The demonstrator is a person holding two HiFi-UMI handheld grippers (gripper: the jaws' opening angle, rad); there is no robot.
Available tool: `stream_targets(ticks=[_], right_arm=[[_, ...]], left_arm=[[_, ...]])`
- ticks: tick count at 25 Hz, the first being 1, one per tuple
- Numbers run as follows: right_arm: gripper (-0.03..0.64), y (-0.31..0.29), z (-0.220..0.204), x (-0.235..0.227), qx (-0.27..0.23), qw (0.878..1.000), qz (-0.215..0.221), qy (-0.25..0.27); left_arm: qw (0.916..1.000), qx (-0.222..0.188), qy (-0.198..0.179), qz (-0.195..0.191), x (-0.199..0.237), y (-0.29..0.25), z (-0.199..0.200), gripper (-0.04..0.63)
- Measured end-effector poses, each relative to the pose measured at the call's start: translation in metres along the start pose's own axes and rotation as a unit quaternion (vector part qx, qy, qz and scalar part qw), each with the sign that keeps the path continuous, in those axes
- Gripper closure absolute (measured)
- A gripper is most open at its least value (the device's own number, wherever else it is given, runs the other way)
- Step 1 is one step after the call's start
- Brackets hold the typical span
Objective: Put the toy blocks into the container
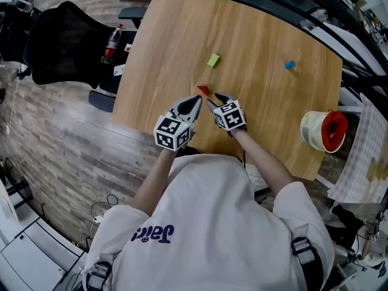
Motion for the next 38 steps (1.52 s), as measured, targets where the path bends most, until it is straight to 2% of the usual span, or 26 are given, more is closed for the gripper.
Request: stream_targets(ticks=[9,18,28,34,38], right_arm=[[0.449,-0.068,0.021,-0.001,0.047,0.998,-0.048,-0.008],[0.468,-0.081,0.024,-0.005,0.05,0.997,-0.058,0.0],[0.476,-0.011,0.021,-0.019,0.013,0.996,-0.089,-0.011],[0.479,0.049,0.001,-0.026,-0.012,0.991,-0.126,-0.04],[0.479,0.098,-0.013,-0.031,-0.033,0.987,-0.15,-0.054]], left_arm=[[0.998,-0.018,0.031,0.051,0.039,0.031,0.0,0.589],[0.9979,-0.017,0.039,0.048,0.046,0.031,-0.005,0.589],[0.9998,-0.006,0.021,0.0,0.023,0.01,0.004,0.589],[0.9983,0.021,-0.008,-0.054,-0.009,-0.018,0.003,0.589],[0.9934,0.048,-0.032,-0.099,-0.04,-0.044,0.001,0.589]])
Point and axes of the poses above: the fingertips, and each gripper's own axes: y backward along the fingers, x to its left, z out of its top, the point moved 8 cm from there along y, backward along the fingers, and after that the axes turned 13 degrees about y, right-handed, at the moved point
